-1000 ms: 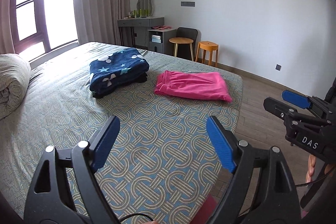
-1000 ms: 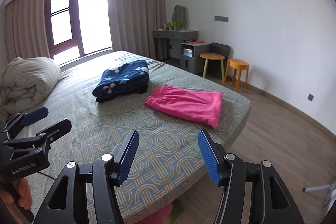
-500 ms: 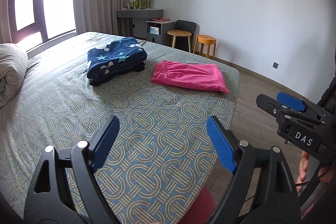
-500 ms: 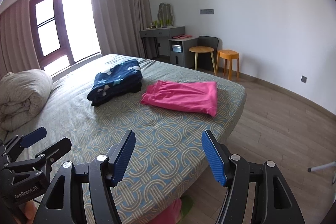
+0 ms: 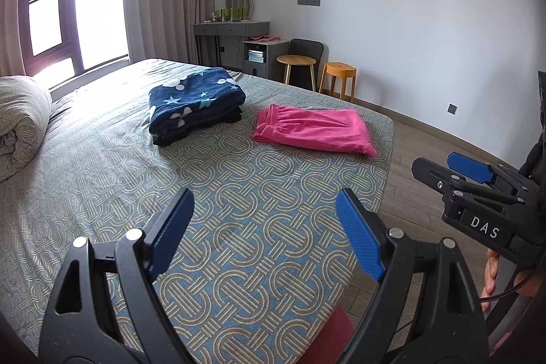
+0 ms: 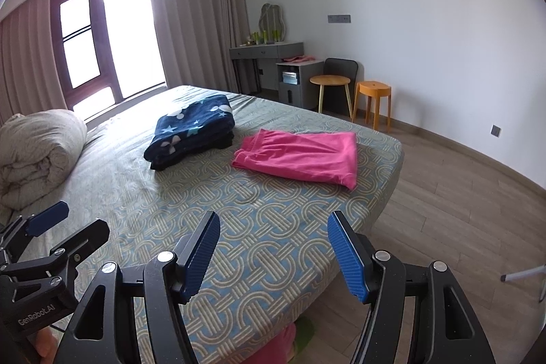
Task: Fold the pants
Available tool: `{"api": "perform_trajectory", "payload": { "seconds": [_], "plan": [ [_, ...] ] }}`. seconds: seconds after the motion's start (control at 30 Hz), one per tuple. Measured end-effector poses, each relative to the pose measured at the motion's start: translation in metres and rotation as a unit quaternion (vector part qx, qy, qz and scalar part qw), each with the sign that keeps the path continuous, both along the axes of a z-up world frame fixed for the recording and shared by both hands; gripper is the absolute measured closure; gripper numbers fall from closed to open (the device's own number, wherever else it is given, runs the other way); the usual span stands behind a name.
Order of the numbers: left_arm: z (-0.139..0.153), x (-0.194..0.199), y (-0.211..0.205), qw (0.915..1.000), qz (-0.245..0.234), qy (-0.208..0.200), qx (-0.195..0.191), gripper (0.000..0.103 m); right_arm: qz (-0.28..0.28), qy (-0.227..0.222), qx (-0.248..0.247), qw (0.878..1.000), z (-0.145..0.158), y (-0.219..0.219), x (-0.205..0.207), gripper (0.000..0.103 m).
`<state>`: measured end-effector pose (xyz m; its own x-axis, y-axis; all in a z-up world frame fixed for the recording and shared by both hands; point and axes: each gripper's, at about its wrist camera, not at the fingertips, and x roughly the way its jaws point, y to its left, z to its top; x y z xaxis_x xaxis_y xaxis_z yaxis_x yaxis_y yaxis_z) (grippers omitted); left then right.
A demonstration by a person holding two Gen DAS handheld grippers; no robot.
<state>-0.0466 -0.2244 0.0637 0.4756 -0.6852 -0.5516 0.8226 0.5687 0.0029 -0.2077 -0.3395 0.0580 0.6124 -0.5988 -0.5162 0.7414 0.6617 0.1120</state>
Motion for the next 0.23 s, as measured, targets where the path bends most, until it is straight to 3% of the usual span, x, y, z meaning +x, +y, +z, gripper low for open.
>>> {"api": "perform_trajectory", "payload": {
  "seconds": [0.23],
  "plan": [
    [-0.0001,-0.0033,0.0013,1.0000,0.002,-0.005,0.002,0.018,0.004,0.004,0.001,1.000,-0.0006,0.0001,0.0024,0.036]
  ]
}}
